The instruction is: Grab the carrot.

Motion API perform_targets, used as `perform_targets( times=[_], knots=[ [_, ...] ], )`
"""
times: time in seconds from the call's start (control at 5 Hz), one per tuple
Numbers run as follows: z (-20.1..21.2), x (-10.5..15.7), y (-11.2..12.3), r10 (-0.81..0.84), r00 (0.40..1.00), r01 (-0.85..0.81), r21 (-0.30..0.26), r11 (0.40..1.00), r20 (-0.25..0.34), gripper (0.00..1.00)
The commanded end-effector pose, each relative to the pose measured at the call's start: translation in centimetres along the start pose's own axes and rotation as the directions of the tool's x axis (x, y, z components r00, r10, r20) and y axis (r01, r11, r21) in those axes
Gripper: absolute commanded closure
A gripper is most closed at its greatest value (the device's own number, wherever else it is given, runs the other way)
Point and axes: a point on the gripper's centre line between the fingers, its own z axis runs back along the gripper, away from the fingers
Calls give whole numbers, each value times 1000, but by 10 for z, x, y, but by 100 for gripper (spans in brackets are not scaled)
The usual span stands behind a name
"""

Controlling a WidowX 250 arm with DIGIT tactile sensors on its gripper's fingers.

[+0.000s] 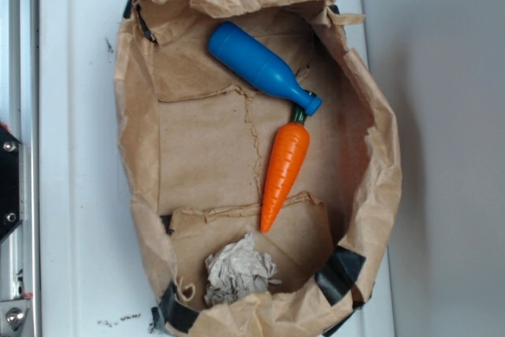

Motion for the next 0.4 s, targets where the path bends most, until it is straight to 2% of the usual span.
perform_targets(
  times=[0.0, 0.2],
  knots=[
    [0, 0, 0, 0, 1000, 0, 0, 1000, 0, 0],
    [-16, 46, 6, 57, 998, -57, 13, 998, 24, 0]
  ],
)
